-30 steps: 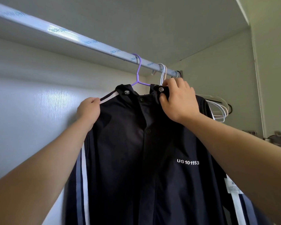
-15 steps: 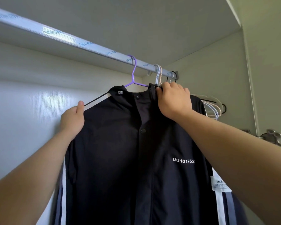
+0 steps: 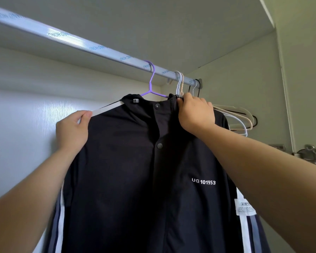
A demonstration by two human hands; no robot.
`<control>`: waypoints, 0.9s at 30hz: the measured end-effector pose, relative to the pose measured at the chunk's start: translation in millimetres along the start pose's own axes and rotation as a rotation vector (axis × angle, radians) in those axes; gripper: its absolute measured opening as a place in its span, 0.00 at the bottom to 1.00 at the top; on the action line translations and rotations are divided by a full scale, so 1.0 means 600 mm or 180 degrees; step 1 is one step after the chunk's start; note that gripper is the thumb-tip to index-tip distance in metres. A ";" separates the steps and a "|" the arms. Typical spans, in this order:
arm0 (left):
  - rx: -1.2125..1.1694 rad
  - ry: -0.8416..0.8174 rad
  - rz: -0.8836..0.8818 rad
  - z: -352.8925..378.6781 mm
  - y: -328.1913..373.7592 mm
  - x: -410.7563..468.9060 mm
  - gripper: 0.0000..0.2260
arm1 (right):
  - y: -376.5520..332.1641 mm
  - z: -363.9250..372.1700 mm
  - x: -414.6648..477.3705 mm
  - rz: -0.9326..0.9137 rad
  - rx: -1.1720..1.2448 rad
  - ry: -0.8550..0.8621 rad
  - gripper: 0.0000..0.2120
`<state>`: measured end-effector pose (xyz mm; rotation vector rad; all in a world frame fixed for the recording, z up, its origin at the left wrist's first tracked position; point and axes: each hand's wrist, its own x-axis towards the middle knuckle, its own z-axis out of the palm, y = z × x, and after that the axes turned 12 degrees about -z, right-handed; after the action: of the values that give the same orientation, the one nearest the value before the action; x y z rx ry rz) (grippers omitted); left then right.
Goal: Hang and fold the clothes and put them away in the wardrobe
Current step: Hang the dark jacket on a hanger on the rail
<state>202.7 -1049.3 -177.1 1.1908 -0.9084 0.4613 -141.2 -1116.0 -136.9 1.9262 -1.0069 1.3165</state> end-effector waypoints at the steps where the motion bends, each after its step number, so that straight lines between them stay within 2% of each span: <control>1: 0.0020 -0.0028 0.0008 -0.001 0.001 0.006 0.16 | 0.000 0.000 0.000 0.0003 -0.0007 -0.0007 0.14; 4: 0.0084 -0.0206 -0.0067 -0.005 0.004 0.019 0.22 | 0.000 -0.002 0.001 0.0046 -0.0002 -0.0020 0.15; 6: -0.0262 -0.0454 -0.0456 -0.006 0.005 0.020 0.23 | -0.007 -0.004 0.006 0.0114 -0.0015 -0.0037 0.17; 10: -0.1499 -0.0865 -0.1597 -0.003 0.017 0.003 0.16 | -0.032 -0.008 0.017 0.0211 -0.0055 -0.0039 0.17; 13: -0.2113 -0.1267 -0.2470 -0.001 0.016 -0.019 0.11 | -0.045 -0.013 0.026 0.0255 -0.0074 -0.0016 0.16; 17: -0.2453 -0.1792 -0.2819 0.000 0.001 -0.046 0.13 | -0.049 -0.018 0.031 0.0225 -0.0119 -0.0046 0.15; 20: -0.2185 -0.1647 -0.2725 0.004 0.006 -0.047 0.09 | -0.039 -0.019 0.029 0.0128 -0.0098 -0.0011 0.14; 22: -0.1663 -0.1287 -0.2504 0.008 0.010 -0.035 0.14 | -0.033 -0.017 0.024 -0.0001 -0.0068 0.0028 0.15; 24: -0.1022 -0.1027 -0.1931 0.014 0.023 -0.024 0.10 | -0.024 -0.014 0.019 -0.0153 -0.0058 0.0051 0.15; 27: -0.0072 -0.0807 -0.0897 0.030 0.054 -0.017 0.13 | -0.005 -0.009 0.009 -0.0422 -0.0106 0.0084 0.16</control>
<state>166.8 -1053.7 -164.5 1.3524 -0.9392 0.0734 -140.4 -1111.3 -130.2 1.9111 -0.8673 1.2394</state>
